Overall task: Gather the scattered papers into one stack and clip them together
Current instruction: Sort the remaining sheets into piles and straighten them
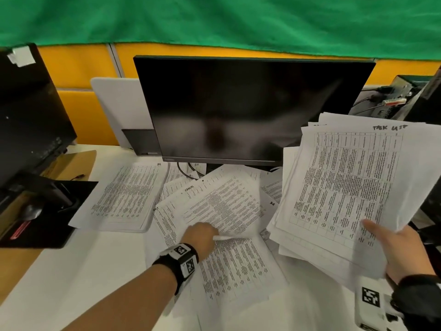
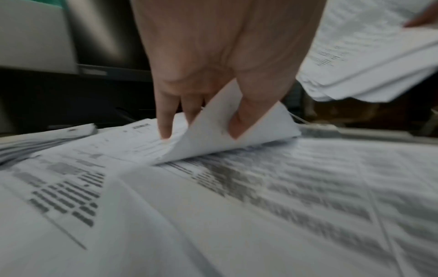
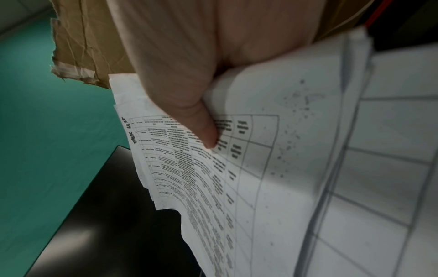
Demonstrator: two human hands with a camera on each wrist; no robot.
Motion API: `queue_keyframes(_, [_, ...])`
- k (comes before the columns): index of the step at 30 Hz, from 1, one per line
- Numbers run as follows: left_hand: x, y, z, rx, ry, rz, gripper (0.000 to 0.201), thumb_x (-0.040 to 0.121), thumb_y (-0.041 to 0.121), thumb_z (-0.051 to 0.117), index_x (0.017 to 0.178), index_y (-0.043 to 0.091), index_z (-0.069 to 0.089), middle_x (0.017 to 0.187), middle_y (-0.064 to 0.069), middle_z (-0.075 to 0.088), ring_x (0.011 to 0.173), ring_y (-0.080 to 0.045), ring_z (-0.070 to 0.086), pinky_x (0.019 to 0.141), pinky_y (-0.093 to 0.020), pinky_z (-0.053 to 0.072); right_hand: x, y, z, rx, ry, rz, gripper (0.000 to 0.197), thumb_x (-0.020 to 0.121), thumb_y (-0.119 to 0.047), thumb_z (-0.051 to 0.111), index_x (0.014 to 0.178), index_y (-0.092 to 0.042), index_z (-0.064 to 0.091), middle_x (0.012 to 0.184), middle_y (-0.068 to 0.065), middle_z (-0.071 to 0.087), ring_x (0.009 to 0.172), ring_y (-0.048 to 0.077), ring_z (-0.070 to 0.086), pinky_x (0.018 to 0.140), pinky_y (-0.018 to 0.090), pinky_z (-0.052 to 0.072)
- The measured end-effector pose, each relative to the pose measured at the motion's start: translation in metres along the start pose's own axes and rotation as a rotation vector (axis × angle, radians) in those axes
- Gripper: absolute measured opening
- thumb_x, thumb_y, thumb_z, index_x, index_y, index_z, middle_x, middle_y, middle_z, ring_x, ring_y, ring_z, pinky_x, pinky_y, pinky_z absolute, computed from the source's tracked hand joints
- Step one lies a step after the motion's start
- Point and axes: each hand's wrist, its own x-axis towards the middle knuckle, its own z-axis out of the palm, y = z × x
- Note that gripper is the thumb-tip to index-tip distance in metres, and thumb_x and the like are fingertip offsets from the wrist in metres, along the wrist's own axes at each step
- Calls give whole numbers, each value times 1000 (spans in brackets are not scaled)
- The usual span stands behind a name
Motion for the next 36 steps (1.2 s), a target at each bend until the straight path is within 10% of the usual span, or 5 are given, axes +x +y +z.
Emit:
queue_keyframes(9, [-48,33,-17,-43,81,187,23,96,19,40,89,13,62,78,2,57,66,-15,50,60,-25,47,-3,2,-8,22,47,-17,72,52,-55,76,117,-30,57,120,-3,63,112,30,56,95,63,40])
queue_keyframes(14, [-55,52,29,-84,-218,260,29,91,34,48,108,14,61,101,-9,65,87,-26,57,72,-30,42,-11,-5,11,-26,-15,-14,48,88,-17,61,135,-15,48,126,8,58,117,32,52,101,58,37])
queue_keyframes(20, [-46,22,-2,-634,-21,-129,65,85,74,17,88,21,55,85,10,58,76,-7,53,73,-23,41,-9,-6,26,-46,-57,-25,49,89,-13,60,136,-8,47,132,13,56,117,31,52,104,52,36])
queue_keyframes(26, [-22,-30,12,-425,-35,-730,99,77,70,51,145,3,23,148,-14,32,135,-29,35,108,-42,34,-11,-2,37,-66,-76,-33,47,89,-11,59,135,-7,47,132,14,56,112,29,52,102,49,36])
queue_keyframes(36, [-10,-20,36,-338,122,-664,89,72,52,69,140,15,26,142,-7,37,130,-25,38,102,-41,36,-11,-1,37,-87,-63,-33,47,90,-9,58,135,-7,49,132,13,56,115,30,52,101,47,36])
